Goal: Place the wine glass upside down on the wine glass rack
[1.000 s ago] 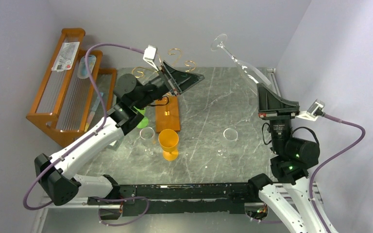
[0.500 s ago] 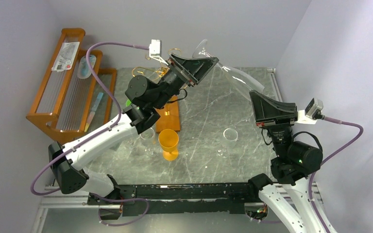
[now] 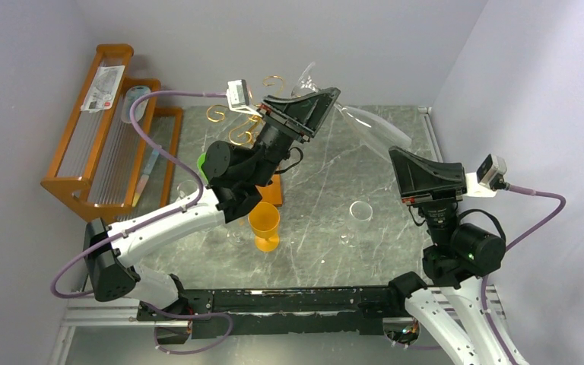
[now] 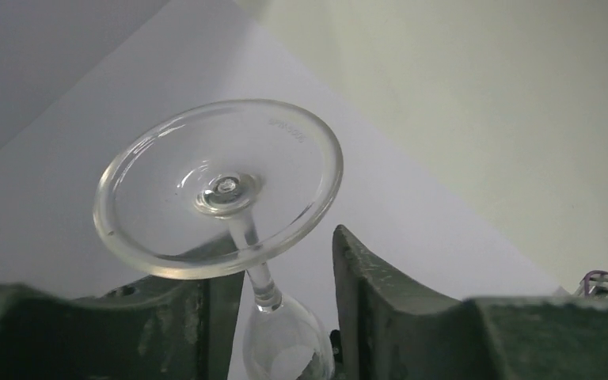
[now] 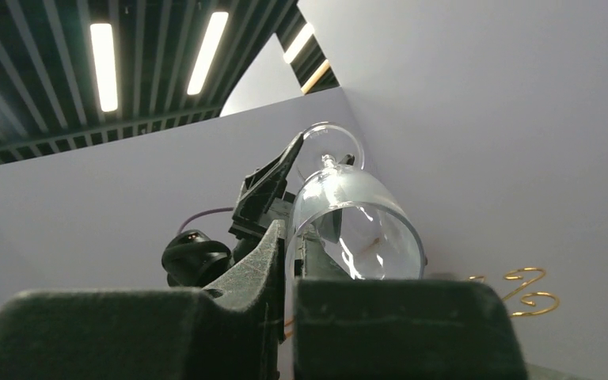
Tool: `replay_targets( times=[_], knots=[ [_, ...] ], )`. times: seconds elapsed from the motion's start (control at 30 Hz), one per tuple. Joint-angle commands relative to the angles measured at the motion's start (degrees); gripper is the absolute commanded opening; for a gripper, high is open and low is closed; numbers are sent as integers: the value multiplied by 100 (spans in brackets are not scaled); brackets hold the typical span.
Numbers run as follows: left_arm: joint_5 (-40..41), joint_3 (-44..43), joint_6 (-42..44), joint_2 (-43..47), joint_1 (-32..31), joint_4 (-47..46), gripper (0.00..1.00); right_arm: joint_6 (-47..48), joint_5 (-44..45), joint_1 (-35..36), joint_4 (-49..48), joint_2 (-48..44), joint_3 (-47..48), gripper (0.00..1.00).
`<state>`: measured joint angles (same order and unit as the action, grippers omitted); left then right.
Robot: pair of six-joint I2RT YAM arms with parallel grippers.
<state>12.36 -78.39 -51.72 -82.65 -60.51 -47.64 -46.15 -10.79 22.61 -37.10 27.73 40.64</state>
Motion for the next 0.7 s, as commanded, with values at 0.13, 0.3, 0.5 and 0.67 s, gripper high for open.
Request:
replay_targets(
  times=[0.13, 0.3, 0.5, 0.67],
  knots=[
    [484, 318, 751, 39, -119, -1711, 23, 82, -95, 37, 170, -130, -72, 0],
    [539, 447, 932, 51, -120, -2030, 28, 232, -39, 35, 404, -220, -56, 0],
    [536, 465, 1262, 65, -120, -2252, 6, 304, -275, 33, 791, -148, 89, 0],
    [376, 479, 1552, 200, -123, -1967, 5, 547, -184, 35, 1862, -127, 408, 23]
  ],
)
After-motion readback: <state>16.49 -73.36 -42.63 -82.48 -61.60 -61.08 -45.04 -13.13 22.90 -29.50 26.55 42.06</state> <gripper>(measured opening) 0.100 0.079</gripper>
